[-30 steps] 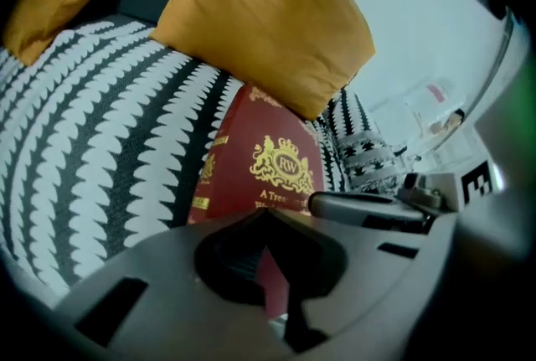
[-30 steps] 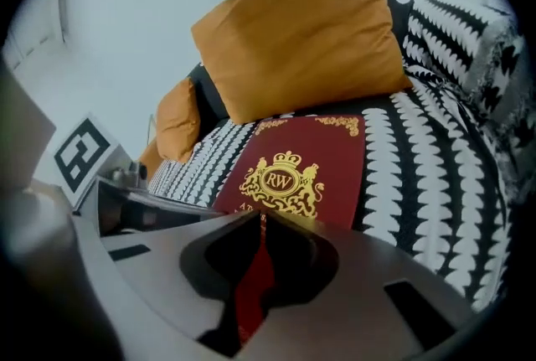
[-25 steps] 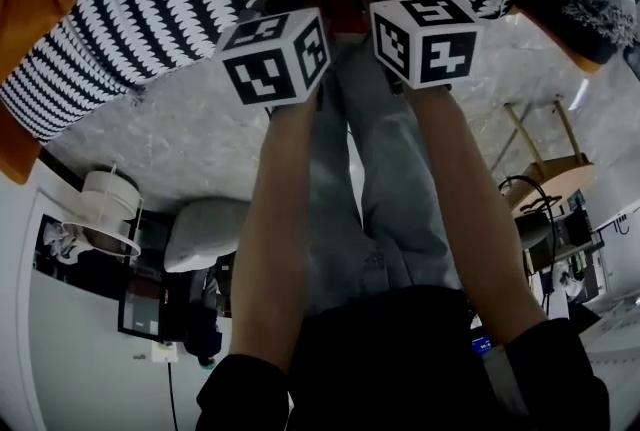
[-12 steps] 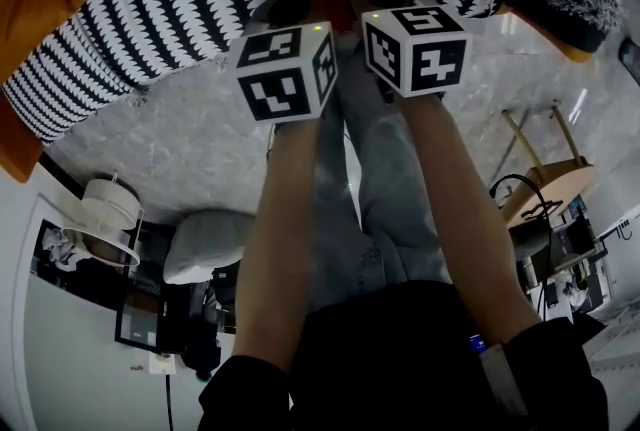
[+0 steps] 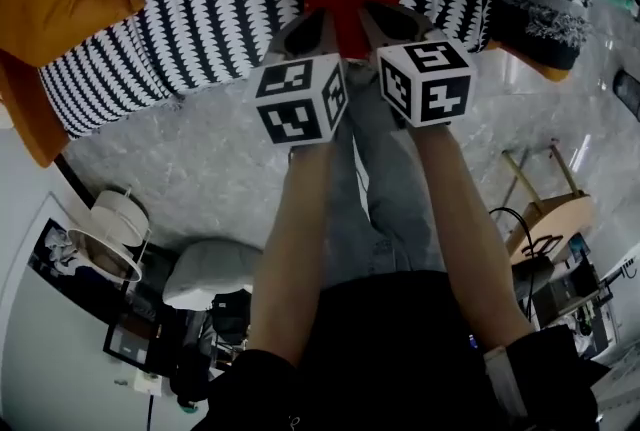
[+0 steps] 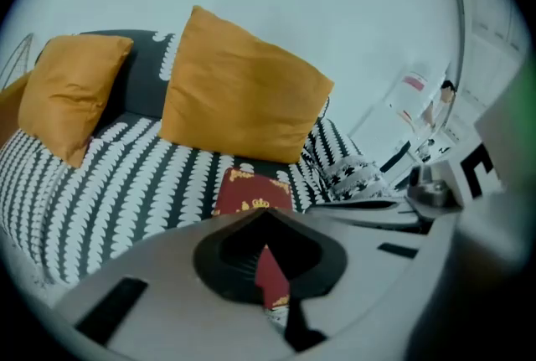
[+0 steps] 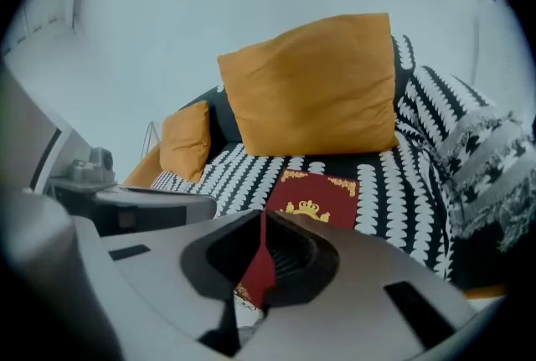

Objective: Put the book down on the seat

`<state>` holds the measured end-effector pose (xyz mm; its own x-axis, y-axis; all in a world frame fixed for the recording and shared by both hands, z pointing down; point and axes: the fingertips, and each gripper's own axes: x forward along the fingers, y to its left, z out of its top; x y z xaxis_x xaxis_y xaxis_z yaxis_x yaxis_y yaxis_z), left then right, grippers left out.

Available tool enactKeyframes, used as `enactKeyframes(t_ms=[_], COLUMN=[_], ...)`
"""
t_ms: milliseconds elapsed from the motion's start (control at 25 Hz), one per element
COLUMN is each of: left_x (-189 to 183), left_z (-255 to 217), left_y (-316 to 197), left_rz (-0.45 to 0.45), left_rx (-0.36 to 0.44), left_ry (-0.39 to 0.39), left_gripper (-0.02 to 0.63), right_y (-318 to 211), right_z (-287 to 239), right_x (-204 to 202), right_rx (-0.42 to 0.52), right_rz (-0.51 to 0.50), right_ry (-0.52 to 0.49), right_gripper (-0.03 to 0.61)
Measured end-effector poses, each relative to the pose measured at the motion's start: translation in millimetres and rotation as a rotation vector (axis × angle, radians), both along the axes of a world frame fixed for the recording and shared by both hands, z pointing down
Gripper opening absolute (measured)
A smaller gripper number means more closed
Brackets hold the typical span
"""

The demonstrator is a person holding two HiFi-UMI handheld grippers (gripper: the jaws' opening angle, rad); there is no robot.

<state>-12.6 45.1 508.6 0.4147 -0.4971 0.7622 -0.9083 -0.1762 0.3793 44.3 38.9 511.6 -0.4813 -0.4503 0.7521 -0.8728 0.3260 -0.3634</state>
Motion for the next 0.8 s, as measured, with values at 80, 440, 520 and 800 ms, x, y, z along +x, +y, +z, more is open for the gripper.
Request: enactKeyframes(t_ms=[80, 440, 520, 800], left_x=[-2.3, -30.3, -29.0, -38.7], left_z=[-23.8, -151.1, -174.2, -260.7], left_y=[-0.7, -70.1, -67.8, -69.4], left_rz=[0.016, 0.015, -0.018, -0.090], left_rx=[0.026, 0.338, 0.336, 0.449], left_ry=[-0.009, -0.093, -0.092, -0.078], left_gripper=[0.012, 0.012, 0.012, 0.012], right_y=[3.5, -71.0, -70.2, -78.3], right_z=[-20.6, -135.9, -163.9, -263.7], right_x=[0.4, -32.0, -29.4, -34.0], right_rx=[0.006, 0.262, 0.287, 0.434], right_rz=[0.001, -0.043, -0.054, -0.041], right_ry=[0.005, 0.014, 0.011, -0.031], right_gripper=[0.028, 0.028, 0.028, 0.026])
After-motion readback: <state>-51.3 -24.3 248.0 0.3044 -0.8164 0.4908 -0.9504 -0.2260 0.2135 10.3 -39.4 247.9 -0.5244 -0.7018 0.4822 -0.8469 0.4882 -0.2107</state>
